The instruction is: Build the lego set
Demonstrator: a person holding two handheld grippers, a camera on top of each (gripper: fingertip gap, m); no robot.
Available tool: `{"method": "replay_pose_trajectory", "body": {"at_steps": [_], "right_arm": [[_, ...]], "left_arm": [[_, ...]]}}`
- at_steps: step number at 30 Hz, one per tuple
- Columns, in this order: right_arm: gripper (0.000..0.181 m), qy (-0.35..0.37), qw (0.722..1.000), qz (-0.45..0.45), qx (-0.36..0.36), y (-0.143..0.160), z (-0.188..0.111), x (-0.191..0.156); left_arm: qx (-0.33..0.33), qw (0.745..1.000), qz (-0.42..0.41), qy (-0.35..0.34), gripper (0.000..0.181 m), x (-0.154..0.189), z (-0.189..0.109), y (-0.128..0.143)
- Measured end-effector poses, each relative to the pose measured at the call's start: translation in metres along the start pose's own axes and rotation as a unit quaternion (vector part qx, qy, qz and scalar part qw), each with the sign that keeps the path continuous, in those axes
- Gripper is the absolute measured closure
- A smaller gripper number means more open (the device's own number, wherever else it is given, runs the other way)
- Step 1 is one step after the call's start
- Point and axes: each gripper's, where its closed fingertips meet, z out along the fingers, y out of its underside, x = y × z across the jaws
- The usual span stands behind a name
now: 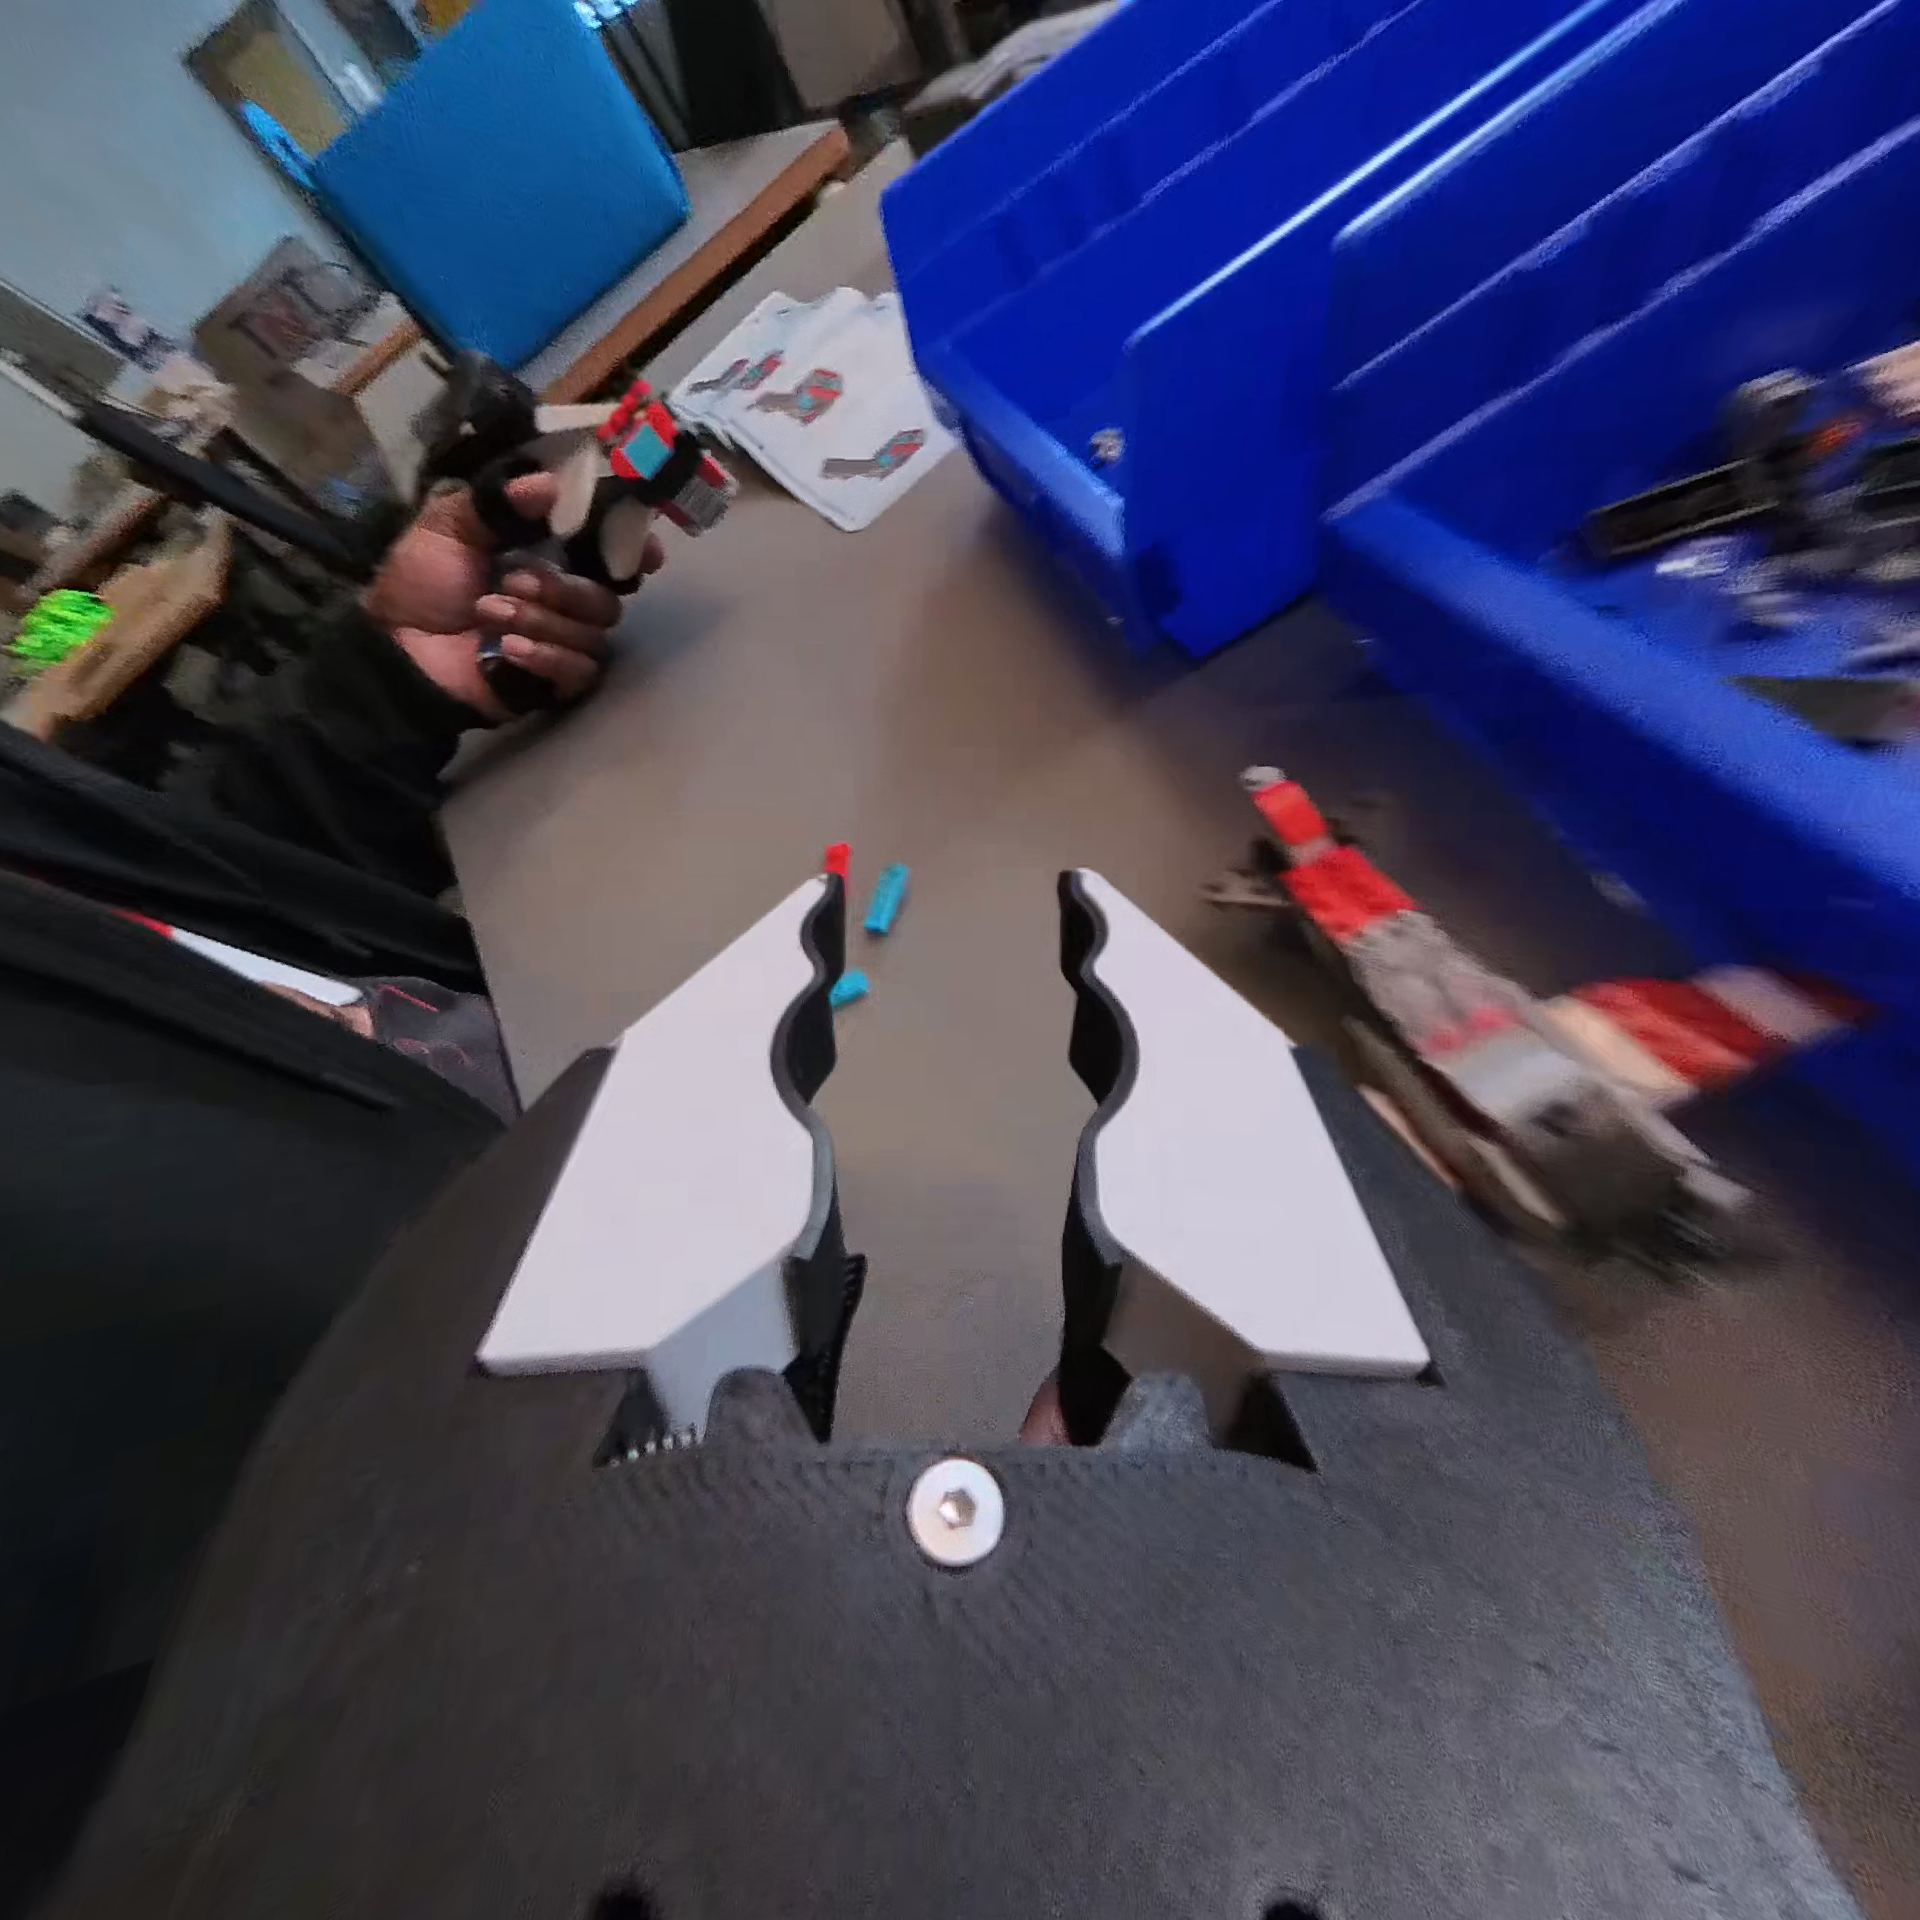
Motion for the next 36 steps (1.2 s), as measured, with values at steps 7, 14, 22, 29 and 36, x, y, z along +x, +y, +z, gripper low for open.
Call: {"method": "replay_pose_trajectory", "body": {"at_steps": [7, 14, 22, 29, 36], "right_arm": [[0.153, 0.244, 0.962, -0.060, -0.105, -0.012, -0.146, 0.127], [0.154, 0.315, 0.918, 0.050, -0.236, 0.022, -0.154, 0.217], [0.153, 0.332, 0.892, 0.048, -0.303, 0.042, -0.138, 0.234], [0.173, 0.323, 0.898, 0.025, -0.298, 0.040, -0.136, 0.228], [0.174, 0.309, 0.930, 0.014, -0.198, -0.001, -0.156, 0.194]], "left_arm": [[-0.007, 1.000, 0.001, -0.010, 0.165, -0.003, 0.003, 0.001], [-0.005, 0.999, 0.018, -0.031, 0.165, -0.006, 0.004, 0.002], [0.015, 0.999, 0.027, -0.033, 0.165, -0.004, 0.000, -0.002], [0.009, 1.000, 0.014, -0.011, 0.165, -0.001, 0.000, -0.002], [0.005, 1.000, 0.005, 0.007, 0.165, 0.003, -0.001, -0.001]]}}
